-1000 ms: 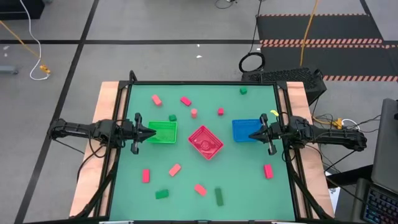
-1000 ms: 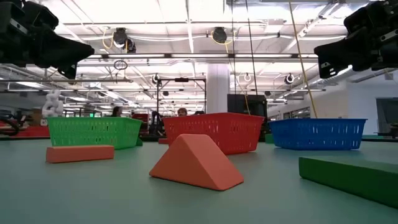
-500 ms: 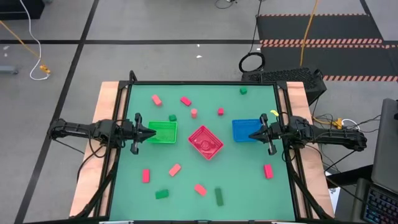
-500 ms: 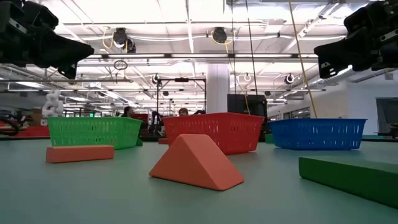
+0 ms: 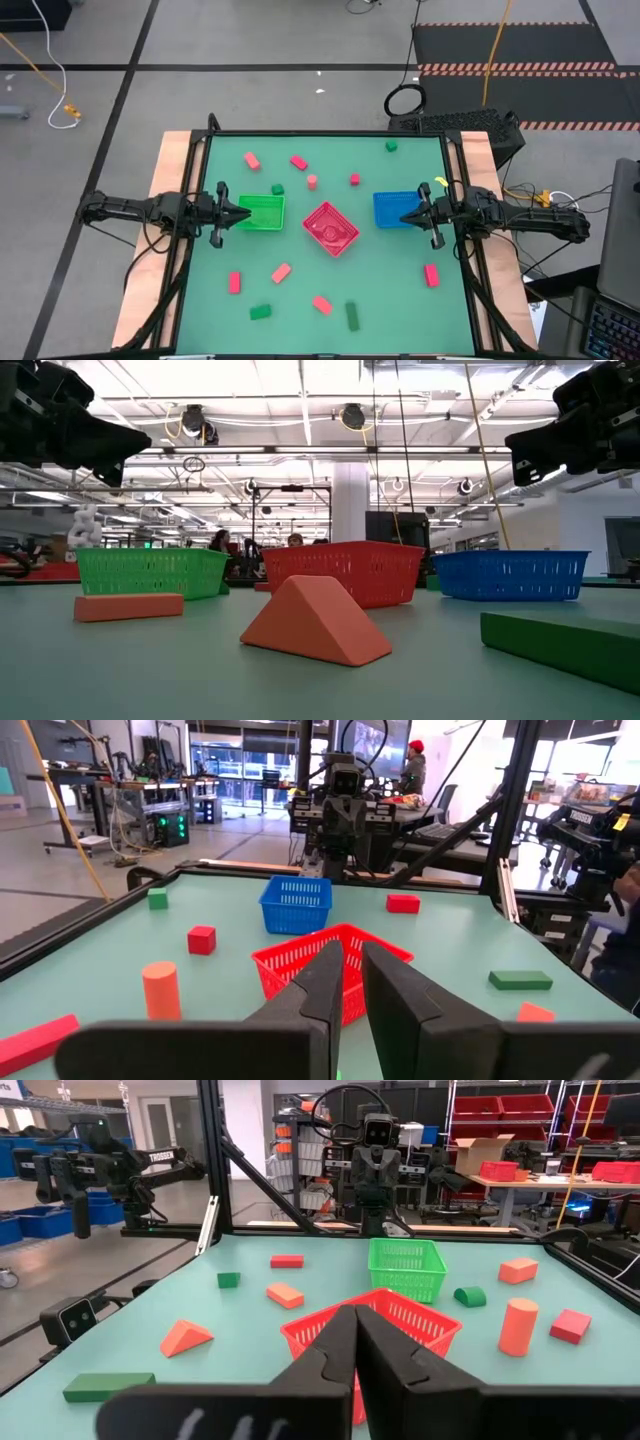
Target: Sort & place blocks by color
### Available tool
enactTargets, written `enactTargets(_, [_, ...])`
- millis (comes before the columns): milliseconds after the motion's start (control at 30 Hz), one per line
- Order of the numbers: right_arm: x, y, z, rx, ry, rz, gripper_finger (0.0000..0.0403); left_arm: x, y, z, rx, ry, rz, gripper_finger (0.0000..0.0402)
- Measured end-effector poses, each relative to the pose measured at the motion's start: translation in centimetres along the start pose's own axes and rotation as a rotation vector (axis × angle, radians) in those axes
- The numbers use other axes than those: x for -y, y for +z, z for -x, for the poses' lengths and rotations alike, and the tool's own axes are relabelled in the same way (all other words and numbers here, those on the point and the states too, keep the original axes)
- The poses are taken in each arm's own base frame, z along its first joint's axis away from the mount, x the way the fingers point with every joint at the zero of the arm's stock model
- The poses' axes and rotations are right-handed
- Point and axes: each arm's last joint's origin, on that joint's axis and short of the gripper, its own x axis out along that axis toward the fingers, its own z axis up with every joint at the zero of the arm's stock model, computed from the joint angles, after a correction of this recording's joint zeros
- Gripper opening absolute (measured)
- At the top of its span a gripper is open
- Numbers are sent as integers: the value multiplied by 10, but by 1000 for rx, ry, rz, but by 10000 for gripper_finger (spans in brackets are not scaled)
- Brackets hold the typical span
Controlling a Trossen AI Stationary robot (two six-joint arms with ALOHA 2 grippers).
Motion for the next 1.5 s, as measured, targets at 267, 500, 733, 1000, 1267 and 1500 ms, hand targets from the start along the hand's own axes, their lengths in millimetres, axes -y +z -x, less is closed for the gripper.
enactTargets(267, [0,0,0,0,0,0,0,0,0,0,0,5,0,47])
enactTargets(500, [0,0,0,0,0,0,0,0,0,0,0,5,0,47])
enactTargets(733, [0,0,0,0,0,0,0,0,0,0,0,4,0,47])
enactTargets(1000, [0,0,0,0,0,0,0,0,0,0,0,4,0,47])
enactTargets(1267, [0,6,0,64,1,17,0,0,0,0,0,3,0,47])
enactTargets(1500, [0,14,1,139,-30,74,0,0,0,0,0,3,0,47])
